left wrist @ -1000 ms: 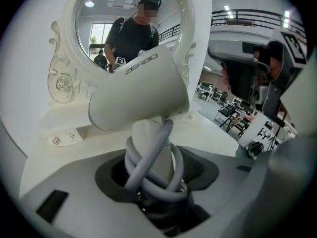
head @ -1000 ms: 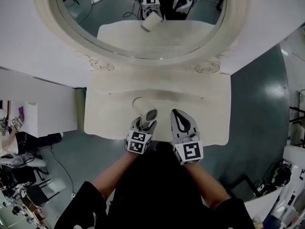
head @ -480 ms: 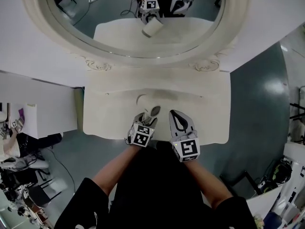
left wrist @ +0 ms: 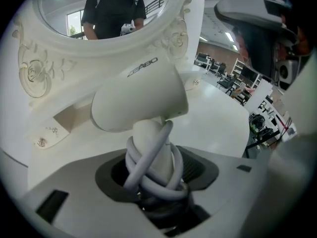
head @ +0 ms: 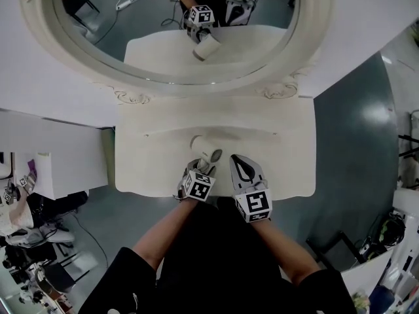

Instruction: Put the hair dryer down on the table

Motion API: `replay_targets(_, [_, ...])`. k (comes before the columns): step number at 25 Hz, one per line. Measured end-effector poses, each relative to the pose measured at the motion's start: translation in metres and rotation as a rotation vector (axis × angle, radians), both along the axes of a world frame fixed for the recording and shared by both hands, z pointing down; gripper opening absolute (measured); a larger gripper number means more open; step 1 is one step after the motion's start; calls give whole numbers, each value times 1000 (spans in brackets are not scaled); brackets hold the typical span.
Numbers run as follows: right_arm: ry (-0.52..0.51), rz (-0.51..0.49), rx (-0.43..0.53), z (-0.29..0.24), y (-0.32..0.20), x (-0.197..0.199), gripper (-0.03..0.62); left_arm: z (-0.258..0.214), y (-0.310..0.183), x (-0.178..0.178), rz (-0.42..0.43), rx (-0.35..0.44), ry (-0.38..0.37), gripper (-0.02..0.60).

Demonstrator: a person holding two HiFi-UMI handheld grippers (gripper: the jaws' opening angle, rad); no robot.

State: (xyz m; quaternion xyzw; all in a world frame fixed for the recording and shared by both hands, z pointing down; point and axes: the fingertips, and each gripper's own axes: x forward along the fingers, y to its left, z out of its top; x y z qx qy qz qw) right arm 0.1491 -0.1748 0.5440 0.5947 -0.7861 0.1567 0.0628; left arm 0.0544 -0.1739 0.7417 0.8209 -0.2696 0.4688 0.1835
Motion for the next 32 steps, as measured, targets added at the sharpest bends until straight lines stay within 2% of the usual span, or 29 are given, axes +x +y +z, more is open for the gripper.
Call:
replay_targets(7, [2, 20, -10, 2, 5, 5, 18, 19, 7, 0, 14, -64, -32, 239])
replay_targets(15, [-16, -8, -1, -4, 15, 1, 18, 31, 4, -7, 20, -62, -84, 239])
replay_targets(26, [5, 6, -43, 5, 29, 9, 18, 33, 2, -3, 111, -59, -75, 247])
replay_targets(32, [2, 8, -58, 12, 37, 6, 18, 35, 5, -2, 125, -80, -54, 249])
